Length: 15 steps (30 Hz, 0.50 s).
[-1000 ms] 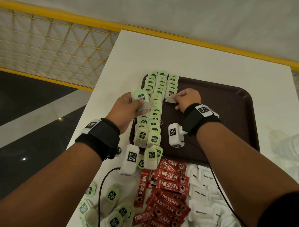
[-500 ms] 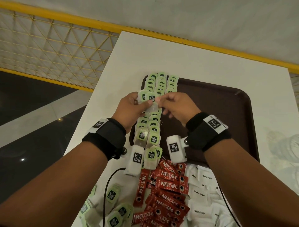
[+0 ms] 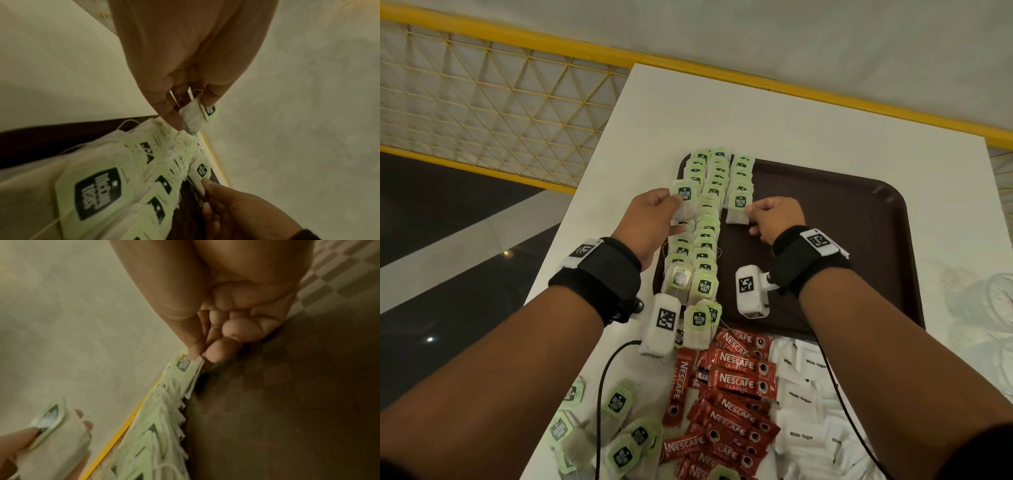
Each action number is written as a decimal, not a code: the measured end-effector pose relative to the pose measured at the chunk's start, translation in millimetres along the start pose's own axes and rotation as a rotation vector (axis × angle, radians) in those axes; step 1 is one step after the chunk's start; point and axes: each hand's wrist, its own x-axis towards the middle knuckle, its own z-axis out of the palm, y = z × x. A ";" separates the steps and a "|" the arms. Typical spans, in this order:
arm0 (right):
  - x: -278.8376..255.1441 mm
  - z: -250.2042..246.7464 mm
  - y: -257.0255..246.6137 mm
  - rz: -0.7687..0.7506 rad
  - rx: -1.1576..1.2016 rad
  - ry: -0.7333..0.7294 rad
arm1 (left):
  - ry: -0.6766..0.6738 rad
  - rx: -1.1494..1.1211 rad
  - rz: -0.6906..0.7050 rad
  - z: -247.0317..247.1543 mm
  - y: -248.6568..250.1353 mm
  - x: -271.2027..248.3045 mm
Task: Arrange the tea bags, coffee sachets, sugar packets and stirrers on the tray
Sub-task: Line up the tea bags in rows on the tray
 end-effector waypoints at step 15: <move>-33.9 1.1 -23.5 -0.167 -0.045 -0.038 | 0.012 0.131 0.105 -2.9 -9.7 -15.8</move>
